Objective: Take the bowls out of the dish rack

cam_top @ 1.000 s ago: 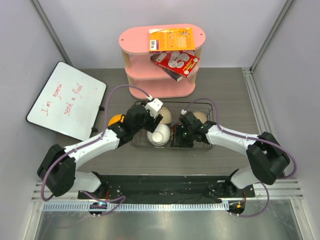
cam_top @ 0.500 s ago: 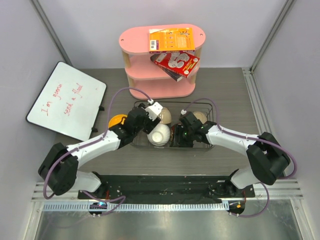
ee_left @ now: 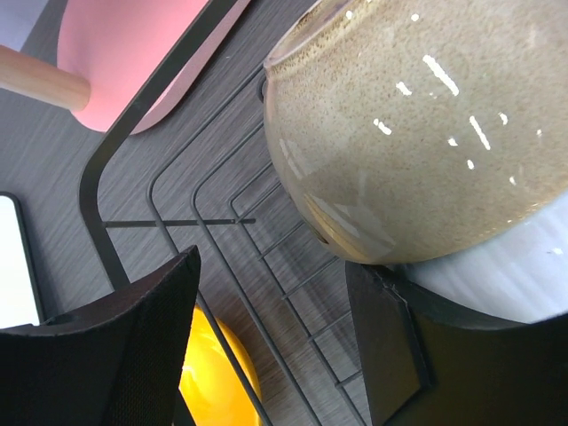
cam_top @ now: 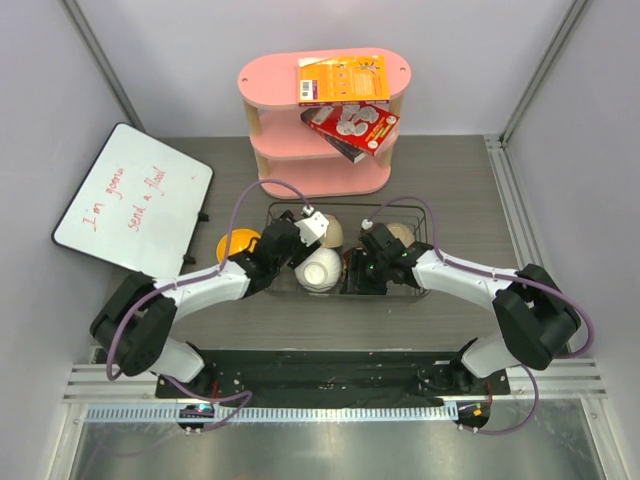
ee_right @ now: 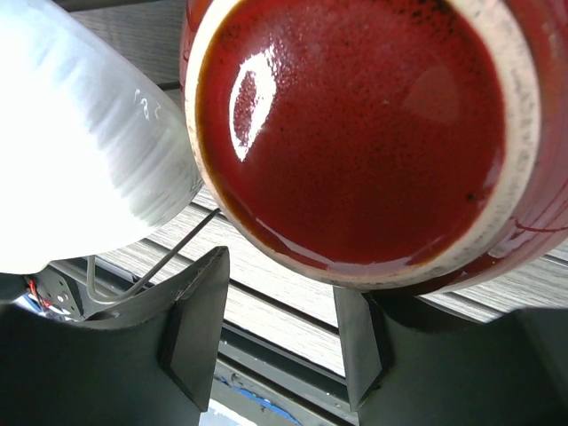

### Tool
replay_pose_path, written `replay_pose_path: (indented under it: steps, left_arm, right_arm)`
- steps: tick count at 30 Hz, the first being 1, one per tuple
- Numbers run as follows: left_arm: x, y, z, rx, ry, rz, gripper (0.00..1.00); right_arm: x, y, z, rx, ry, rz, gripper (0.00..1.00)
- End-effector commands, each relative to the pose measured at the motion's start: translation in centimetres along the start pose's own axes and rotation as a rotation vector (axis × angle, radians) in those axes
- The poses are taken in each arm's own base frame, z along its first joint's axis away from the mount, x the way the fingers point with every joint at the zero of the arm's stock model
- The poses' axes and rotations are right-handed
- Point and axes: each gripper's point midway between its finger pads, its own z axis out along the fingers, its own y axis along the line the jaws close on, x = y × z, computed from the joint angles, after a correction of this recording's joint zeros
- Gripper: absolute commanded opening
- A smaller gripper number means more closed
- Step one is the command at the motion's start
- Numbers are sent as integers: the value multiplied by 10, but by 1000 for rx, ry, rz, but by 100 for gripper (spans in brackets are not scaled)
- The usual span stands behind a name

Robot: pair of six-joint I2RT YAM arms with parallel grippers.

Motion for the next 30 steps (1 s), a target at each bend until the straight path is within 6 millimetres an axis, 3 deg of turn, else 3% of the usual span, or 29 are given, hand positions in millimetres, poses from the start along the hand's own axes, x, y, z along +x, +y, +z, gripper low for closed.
replay_pose_path:
  steps: [1, 6, 14, 23, 30]
  left_arm:
    - [-28, -9, 8, 14, -147, -4, 68]
    - [-38, -3, 13, -11, -171, 2, 65]
    - [-43, 5, 4, -52, -211, -23, 62]
    - [-36, 2, 9, -56, -196, -64, 26]
    - [-37, 10, 5, -93, -190, -81, 10]
  right_arm:
    - [4, 1, 4, -11, 18, -29, 56]
    - [4, 2, 4, -20, 18, -32, 51]
    - [8, 2, 8, -29, 36, -39, 49]
    - [8, 4, 9, -37, 36, -43, 48]
    - [9, 5, 9, -41, 39, -45, 48]
